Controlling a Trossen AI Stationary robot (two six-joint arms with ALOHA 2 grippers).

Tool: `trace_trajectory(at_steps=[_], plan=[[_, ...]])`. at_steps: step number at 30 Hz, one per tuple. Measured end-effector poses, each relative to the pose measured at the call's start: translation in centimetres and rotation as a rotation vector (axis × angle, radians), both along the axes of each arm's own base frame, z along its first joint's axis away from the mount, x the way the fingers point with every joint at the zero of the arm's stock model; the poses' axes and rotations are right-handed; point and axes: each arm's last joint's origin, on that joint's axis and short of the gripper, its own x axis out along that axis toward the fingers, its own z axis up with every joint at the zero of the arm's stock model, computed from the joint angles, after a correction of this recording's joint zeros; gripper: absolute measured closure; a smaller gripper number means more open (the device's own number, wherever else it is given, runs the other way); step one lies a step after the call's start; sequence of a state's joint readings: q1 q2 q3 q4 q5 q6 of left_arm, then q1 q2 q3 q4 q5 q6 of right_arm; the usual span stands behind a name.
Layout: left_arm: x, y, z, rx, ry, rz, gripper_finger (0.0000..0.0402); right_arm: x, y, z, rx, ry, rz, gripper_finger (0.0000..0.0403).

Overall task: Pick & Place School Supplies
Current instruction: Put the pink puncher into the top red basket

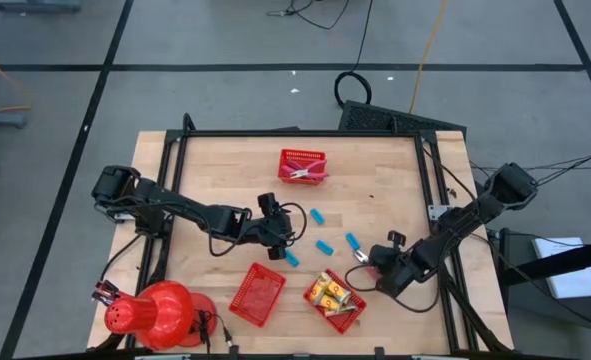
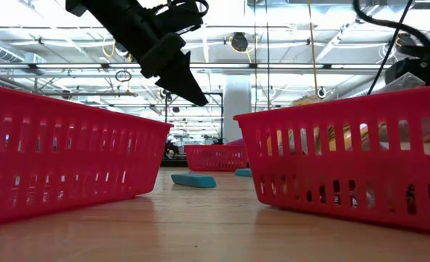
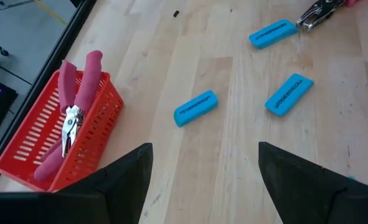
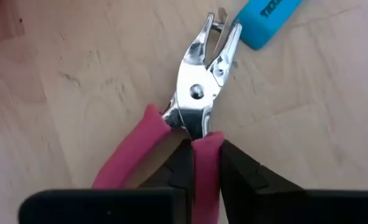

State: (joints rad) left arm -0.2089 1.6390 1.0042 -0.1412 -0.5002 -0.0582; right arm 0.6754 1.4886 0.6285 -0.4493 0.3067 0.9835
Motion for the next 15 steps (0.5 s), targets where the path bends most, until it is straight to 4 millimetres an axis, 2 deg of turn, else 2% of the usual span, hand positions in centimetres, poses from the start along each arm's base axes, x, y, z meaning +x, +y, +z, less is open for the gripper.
trace_trajectory(at_steps=[6, 15], plan=[[0.0, 0.0, 0.0, -0.001, 0.004, 0.002, 0.0108, -0.1, 0.3, 0.9, -0.006, -0.120, -0.031, 0.0366], [-0.1, 0.0, -0.1, 0.003, 0.013, 0.007, 0.0108, -0.3, 0.3, 3.0, -0.137, -0.371, -0.061, 0.0366]])
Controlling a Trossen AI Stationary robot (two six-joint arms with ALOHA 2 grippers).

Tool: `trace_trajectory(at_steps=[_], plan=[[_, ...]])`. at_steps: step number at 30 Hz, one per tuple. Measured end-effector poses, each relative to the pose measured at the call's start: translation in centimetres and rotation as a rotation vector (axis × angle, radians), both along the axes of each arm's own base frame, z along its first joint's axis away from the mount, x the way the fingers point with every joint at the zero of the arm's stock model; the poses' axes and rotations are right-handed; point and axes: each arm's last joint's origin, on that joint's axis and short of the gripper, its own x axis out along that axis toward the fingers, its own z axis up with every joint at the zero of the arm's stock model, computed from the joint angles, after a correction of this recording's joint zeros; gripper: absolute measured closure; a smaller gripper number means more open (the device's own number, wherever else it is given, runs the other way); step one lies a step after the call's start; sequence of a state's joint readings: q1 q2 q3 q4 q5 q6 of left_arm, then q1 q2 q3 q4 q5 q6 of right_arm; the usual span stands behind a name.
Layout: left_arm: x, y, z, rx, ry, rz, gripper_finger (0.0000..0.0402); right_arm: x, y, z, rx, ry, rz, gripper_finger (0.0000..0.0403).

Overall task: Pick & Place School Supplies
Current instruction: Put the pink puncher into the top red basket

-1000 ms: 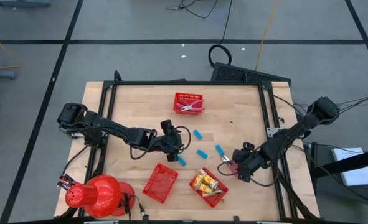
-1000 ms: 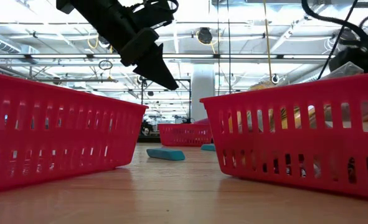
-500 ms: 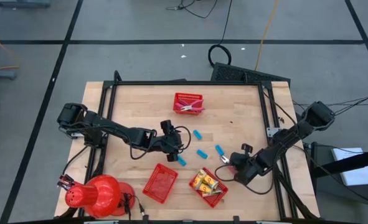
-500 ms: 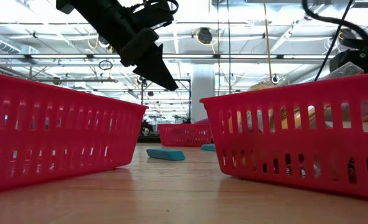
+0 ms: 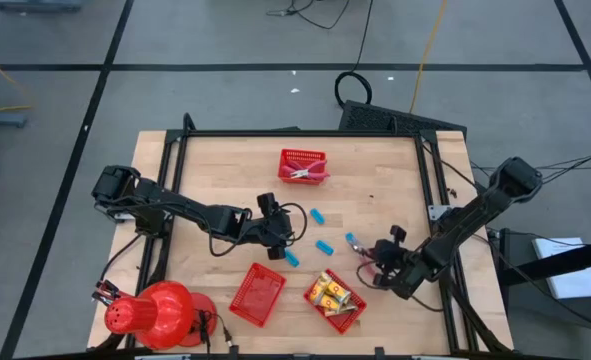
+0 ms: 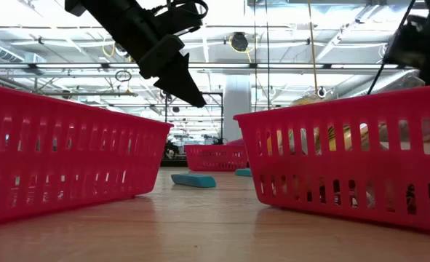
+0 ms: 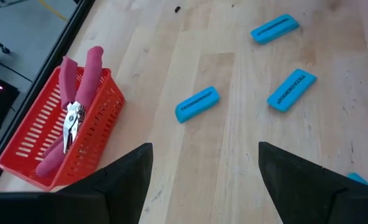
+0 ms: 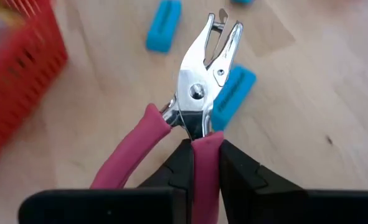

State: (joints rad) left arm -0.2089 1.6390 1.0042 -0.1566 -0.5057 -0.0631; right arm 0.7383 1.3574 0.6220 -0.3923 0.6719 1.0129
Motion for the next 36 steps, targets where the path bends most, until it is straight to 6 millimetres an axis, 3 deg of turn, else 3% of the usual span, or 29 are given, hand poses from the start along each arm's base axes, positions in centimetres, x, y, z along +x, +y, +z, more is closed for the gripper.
trace_trajectory(at_steps=[4, 9, 13, 18, 24, 31, 36], plan=[[0.0, 0.0, 0.0, 0.001, 0.000, 0.002, 0.0107, 0.3, -0.3, 0.8, -0.091, -0.066, 0.022, 0.0366], [0.0, 0.0, 0.0, 0.012, -0.002, 0.011, 0.0107, 1.4, -2.1, 1.6, -0.255, -0.086, 0.016, 0.0366], [-0.3, -0.4, 0.2, 0.077, -0.008, 0.049, 0.0108, 3.2, -3.8, 2.5, -0.395, -0.111, 0.014, 0.0366], [-1.7, -0.9, 2.2, 0.154, -0.052, 0.046, 0.0107, 6.1, -6.2, 4.2, -0.506, -0.182, 0.058, 0.0366], [-6.5, 0.7, 3.5, 0.147, -0.171, 0.073, 0.0108, 7.6, -9.2, 4.9, -0.535, -0.317, 0.133, 0.0366], [-13.6, 2.4, 1.5, 0.088, -0.348, 0.017, 0.0108, 8.3, -12.0, 5.5, -0.569, -0.346, 0.200, 0.0366], [-17.3, 3.2, -0.3, 0.062, -0.592, -0.093, 0.0108, 8.7, -14.7, 6.5, -0.583, -0.457, 0.240, 0.0366]])
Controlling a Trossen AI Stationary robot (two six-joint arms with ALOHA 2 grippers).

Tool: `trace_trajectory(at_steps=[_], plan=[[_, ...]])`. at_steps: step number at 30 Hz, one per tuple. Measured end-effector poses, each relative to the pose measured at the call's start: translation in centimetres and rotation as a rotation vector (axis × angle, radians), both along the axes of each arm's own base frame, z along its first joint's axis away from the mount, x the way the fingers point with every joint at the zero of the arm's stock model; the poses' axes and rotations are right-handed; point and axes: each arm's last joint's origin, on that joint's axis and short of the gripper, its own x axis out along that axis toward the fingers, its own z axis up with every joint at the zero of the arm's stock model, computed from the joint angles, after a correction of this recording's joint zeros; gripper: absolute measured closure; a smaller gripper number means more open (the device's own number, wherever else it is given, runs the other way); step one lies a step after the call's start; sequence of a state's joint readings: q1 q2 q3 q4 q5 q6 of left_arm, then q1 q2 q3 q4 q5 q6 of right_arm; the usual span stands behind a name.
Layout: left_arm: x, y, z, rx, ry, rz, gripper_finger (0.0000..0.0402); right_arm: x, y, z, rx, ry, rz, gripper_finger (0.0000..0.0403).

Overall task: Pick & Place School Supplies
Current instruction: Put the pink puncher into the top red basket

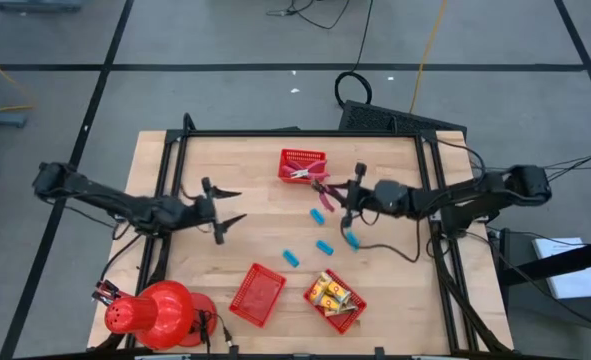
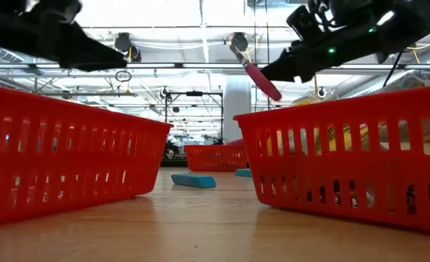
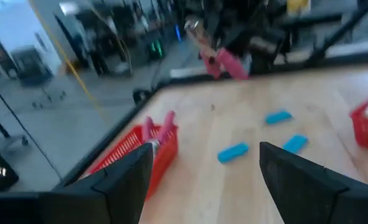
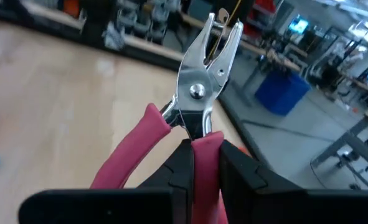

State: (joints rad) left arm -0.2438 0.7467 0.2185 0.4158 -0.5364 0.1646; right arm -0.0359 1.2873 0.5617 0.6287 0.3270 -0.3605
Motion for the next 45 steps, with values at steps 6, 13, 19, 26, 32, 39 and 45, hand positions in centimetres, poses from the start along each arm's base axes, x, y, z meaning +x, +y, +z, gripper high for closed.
trace_trajectory(at_steps=[6, 13, 19, 26, 32, 39, 45], plan=[[-2.4, 1.3, -1.9, -0.025, -0.125, 0.034, 0.0108, 0.0, -4.5, 0.3, 0.014, -0.085, 0.016, 0.0366], [-2.6, 2.1, -2.5, -0.054, -0.127, 0.031, 0.0108, 3.2, -8.6, -0.5, 0.082, -0.074, 0.054, 0.0366], [-2.6, 2.6, -2.7, -0.066, -0.109, 0.039, 0.0108, 7.4, -11.2, -1.3, 0.114, 0.070, 0.032, 0.0366], [-2.6, 2.6, -2.8, -0.074, -0.103, 0.033, 0.0108, 10.2, -14.7, -2.0, 0.133, 0.232, -0.021, 0.0366], [-2.6, 2.6, -2.9, -0.074, -0.093, 0.034, 0.0108, 9.9, -16.2, -1.5, 0.184, 0.335, -0.058, 0.0366], [-2.6, 2.6, -2.9, -0.067, -0.090, 0.034, 0.0108, 9.2, -16.2, -1.6, 0.190, 0.416, -0.035, 0.0366], [-2.6, 2.6, -2.9, -0.066, -0.091, 0.039, 0.0108, 9.2, -16.1, -1.7, 0.200, 0.428, 0.000, 0.0366]])
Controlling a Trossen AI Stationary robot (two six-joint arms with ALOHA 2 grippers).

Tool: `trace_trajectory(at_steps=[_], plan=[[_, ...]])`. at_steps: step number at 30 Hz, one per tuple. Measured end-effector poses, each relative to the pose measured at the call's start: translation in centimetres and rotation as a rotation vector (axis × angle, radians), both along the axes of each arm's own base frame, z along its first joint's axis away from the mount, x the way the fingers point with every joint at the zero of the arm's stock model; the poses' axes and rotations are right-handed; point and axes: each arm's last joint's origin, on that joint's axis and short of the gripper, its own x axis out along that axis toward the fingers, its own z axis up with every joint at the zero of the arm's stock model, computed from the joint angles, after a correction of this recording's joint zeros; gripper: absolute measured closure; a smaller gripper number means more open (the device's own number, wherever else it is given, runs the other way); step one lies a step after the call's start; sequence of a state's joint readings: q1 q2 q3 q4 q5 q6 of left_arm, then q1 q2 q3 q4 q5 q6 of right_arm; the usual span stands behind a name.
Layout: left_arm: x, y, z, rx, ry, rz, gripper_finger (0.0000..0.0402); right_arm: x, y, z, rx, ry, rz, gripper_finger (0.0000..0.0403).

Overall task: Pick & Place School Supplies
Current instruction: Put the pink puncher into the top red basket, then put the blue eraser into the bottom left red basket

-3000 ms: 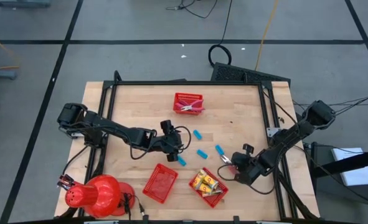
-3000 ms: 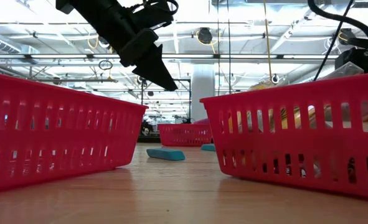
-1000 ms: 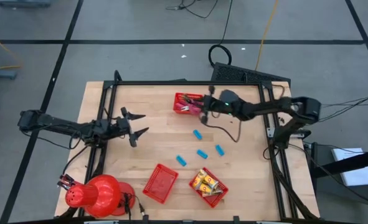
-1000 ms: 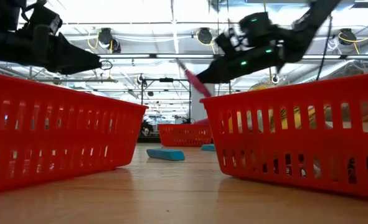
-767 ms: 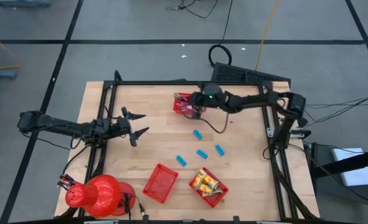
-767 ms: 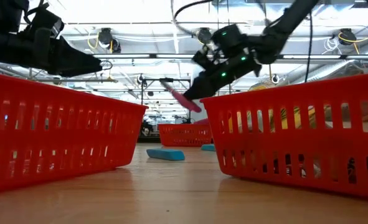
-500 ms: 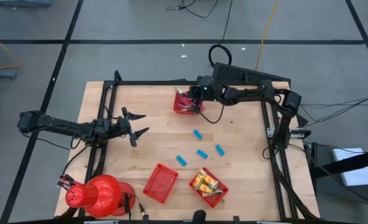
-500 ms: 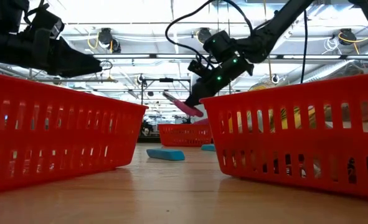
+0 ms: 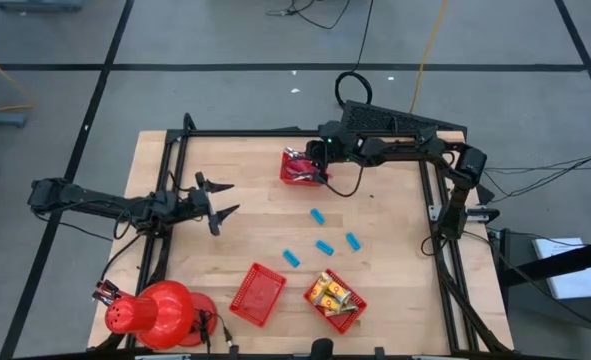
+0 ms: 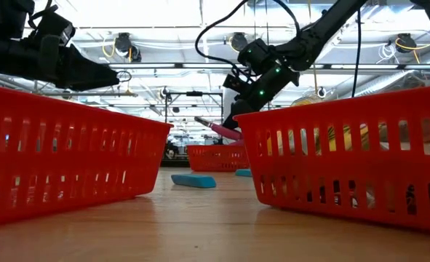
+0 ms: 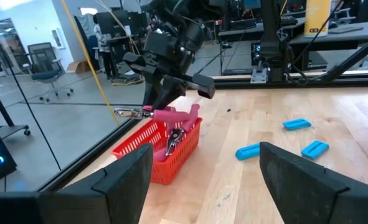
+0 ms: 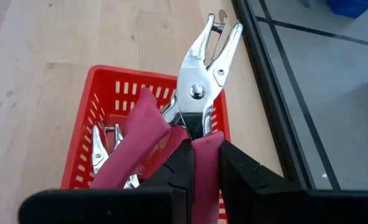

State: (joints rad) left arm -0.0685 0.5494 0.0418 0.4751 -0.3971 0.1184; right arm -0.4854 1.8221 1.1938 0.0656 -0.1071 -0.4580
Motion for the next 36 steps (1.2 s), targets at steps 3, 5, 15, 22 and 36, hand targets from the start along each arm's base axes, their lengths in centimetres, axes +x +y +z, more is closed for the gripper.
trace_trajectory(at_steps=[3, 5, 15, 22, 36], plan=[[0.0, 0.0, 0.0, 0.001, 0.000, 0.004, 0.0108, 0.0, 0.0, 0.0, 0.003, 0.005, 0.002, 0.0366], [0.0, 0.1, 0.0, 0.003, 0.001, 0.007, 0.0108, -0.1, 0.1, -0.1, 0.001, 0.012, 0.008, 0.0366], [0.0, 0.2, 0.0, -0.001, 0.000, 0.019, 0.0108, 0.0, 0.4, -0.2, 0.010, 0.023, 0.015, 0.0344], [0.0, 0.2, 0.0, -0.002, -0.001, 0.019, 0.0108, 0.0, 0.5, -0.5, 0.013, 0.037, 0.022, 0.0315], [0.0, 0.2, -0.2, -0.003, 0.020, 0.020, 0.0108, 0.8, 3.2, 1.1, 0.010, -0.011, 0.104, 0.0243]])
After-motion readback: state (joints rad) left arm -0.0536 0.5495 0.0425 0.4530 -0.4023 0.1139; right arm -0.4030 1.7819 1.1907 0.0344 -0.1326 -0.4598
